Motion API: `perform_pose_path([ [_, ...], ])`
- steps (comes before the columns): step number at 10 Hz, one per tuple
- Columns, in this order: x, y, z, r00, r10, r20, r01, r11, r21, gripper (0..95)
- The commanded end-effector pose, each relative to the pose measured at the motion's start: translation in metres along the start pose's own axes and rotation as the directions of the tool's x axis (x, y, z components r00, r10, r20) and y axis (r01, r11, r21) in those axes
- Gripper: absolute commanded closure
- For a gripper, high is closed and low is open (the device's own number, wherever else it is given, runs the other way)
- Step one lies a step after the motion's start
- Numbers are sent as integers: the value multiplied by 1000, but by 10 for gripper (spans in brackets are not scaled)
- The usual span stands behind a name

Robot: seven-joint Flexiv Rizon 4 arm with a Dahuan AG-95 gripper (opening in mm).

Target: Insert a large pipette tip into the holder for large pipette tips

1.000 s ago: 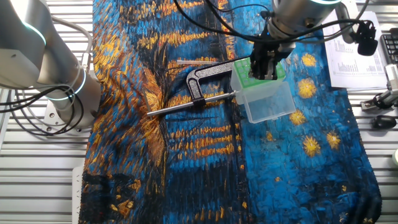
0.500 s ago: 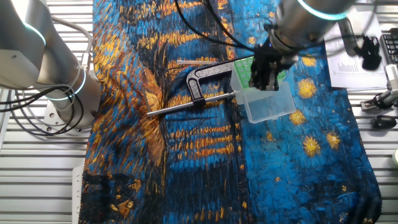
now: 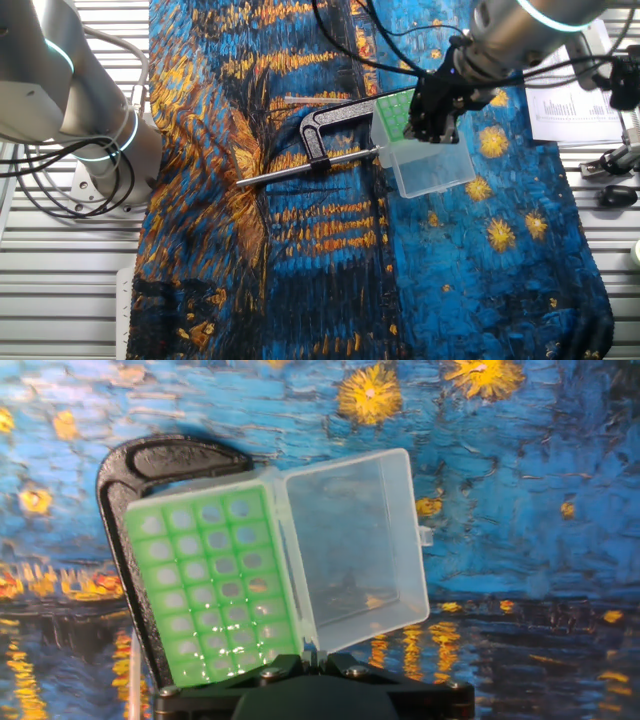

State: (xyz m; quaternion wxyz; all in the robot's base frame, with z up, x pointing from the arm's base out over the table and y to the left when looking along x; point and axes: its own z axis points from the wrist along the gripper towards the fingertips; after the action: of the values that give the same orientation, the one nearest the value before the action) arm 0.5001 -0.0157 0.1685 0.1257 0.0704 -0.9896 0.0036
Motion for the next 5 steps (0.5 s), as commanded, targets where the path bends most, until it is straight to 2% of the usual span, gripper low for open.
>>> perform_pose_path([
  [1,0,0,0,999,-35,1,35,999,-30,950],
  [2,0,0,0,999,-36,0,36,999,-29,950],
  [3,4,10,-5,999,-27,-16,27,999,-31,950],
  [5,8,29,-11,1000,-16,-17,15,999,-36,950],
])
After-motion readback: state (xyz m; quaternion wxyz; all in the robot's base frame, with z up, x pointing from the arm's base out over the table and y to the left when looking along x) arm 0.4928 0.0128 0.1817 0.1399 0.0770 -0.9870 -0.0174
